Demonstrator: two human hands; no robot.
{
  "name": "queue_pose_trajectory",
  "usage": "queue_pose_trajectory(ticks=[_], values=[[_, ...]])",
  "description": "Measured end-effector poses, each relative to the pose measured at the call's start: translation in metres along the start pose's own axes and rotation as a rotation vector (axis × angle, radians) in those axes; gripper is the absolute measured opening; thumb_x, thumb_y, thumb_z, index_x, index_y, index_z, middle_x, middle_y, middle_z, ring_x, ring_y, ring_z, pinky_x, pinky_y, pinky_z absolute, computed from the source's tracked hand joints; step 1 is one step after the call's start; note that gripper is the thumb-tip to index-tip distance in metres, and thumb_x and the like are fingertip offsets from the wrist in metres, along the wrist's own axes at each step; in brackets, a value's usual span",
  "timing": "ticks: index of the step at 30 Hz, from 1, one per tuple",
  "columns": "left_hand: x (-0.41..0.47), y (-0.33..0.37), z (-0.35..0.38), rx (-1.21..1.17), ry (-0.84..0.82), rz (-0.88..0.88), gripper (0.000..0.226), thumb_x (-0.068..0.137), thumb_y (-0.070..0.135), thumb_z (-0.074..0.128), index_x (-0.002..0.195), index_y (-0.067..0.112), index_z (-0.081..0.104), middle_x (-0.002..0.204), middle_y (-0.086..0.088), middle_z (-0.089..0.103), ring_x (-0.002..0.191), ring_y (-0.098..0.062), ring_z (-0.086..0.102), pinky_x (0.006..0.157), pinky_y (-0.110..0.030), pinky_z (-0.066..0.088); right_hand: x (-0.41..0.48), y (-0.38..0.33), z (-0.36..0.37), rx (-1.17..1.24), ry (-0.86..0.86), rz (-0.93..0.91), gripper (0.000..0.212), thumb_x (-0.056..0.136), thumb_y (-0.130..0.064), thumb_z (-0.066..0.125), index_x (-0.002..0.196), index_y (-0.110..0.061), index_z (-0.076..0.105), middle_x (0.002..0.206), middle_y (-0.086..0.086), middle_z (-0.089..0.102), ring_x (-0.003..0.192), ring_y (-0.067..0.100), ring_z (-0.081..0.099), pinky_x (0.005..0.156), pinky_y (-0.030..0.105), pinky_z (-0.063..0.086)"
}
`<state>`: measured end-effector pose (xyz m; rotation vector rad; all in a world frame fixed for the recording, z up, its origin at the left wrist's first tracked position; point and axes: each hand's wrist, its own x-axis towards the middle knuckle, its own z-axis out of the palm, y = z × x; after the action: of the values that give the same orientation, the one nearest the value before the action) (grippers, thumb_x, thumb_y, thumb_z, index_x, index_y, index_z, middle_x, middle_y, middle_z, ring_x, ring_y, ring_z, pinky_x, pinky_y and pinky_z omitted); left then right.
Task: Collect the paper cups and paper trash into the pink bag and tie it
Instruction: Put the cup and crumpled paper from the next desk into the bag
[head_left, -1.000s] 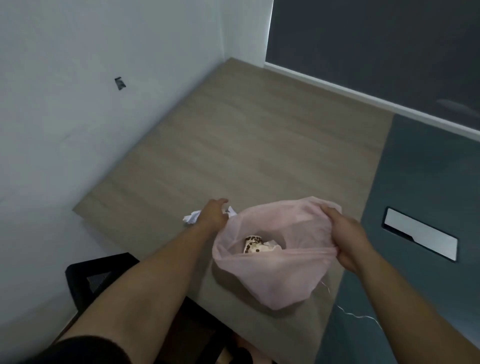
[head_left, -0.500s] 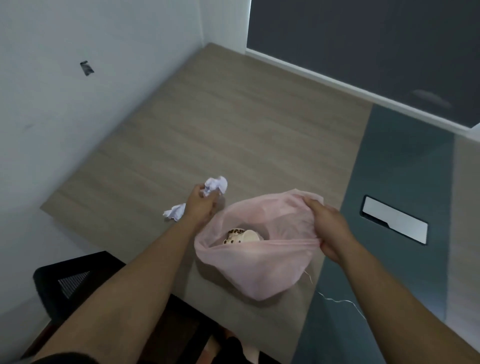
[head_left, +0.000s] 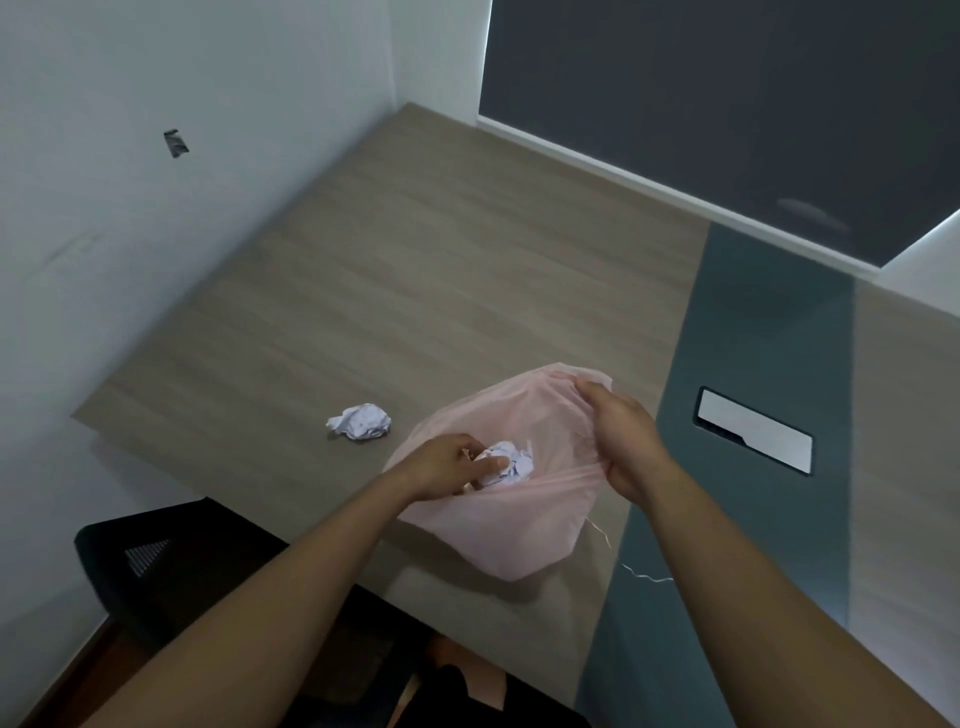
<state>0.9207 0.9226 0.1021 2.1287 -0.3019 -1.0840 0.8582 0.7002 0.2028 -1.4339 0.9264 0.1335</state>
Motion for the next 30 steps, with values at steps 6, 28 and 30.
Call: queue_pose_trajectory(ticks=[6,28,30], values=[[-0.008,-0.002,-0.033,0.002,-0.078,-0.085,0.058,0.097,0.071,0.061,0.123,0.021,0.07,0.113,-0.001,0.081,0.084,-0.024,0.078,0.078,-0.038,0.065,-0.019,0.003,0.013,-0.012,0.006,-0.015,0.025,0.107,-0.039,0.063,0.113,-0.024,0.082,0.109,0.006,0.082,0.102,0.03,0.078,0.089,0.051,0.068],[0.064,-0.172,-0.068,0.237,0.398,-0.113,0.052,0.082,0.039,0.074,0.132,0.034,0.062,0.13,-0.013,0.051,0.119,-0.044,0.055,0.106,-0.044,0.05,-0.037,0.04,0.049,0.028,0.01,-0.039,0.024,0.108,-0.03,0.064,0.104,-0.019,0.085,0.094,0.003,0.086,0.08,0.017,0.082,0.068,0.031,0.061],[0.063,-0.181,-0.054,0.252,0.43,-0.117,0.042,0.087,0.035,0.078,0.126,0.026,0.063,0.123,-0.016,0.052,0.111,-0.043,0.056,0.1,-0.043,0.051,-0.037,0.046,0.049,0.027,0.03,-0.034,0.025,0.107,-0.031,0.064,0.103,-0.02,0.086,0.096,0.003,0.086,0.082,0.019,0.083,0.071,0.033,0.062]])
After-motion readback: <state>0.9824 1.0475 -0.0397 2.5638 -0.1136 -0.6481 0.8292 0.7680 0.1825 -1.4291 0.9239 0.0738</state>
